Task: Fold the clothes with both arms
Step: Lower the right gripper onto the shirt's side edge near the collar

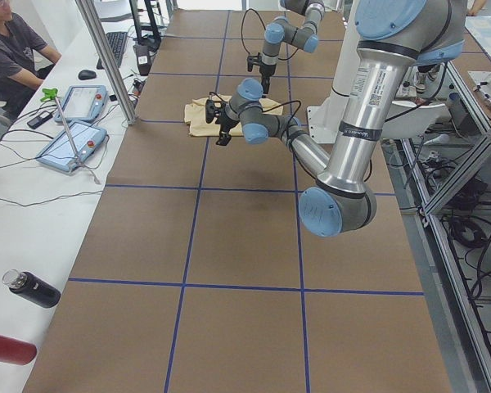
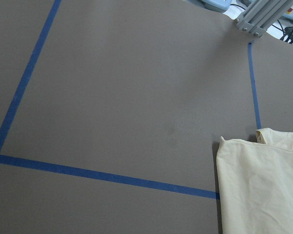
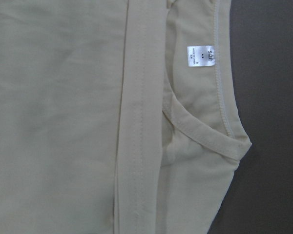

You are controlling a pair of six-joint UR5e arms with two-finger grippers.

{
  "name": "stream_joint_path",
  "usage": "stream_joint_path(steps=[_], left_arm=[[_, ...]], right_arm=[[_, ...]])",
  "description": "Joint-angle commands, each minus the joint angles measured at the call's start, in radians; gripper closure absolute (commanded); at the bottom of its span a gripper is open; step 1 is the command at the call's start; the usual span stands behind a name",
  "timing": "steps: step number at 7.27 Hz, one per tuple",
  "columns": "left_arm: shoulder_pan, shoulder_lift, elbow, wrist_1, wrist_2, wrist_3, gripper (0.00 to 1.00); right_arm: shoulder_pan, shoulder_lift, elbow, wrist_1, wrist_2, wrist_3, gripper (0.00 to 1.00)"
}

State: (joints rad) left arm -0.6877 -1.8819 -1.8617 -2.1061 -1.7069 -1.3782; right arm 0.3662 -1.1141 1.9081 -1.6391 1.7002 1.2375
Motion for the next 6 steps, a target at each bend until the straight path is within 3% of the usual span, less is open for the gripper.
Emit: stream_joint_path(steps=[1, 6], left_arm=[[0.0, -0.002, -0.004, 0.003, -0.003, -0.004, 0.0], [0.007, -0.008, -0.002, 0.001, -0.005, -0.005, 0.0]], right_arm=[[-0.013, 0.054, -0.087, -0.013, -0.004, -0.01, 0.0], [-0.023, 0.051, -0.107, -0.076, 0.016, -0.029, 0.0]])
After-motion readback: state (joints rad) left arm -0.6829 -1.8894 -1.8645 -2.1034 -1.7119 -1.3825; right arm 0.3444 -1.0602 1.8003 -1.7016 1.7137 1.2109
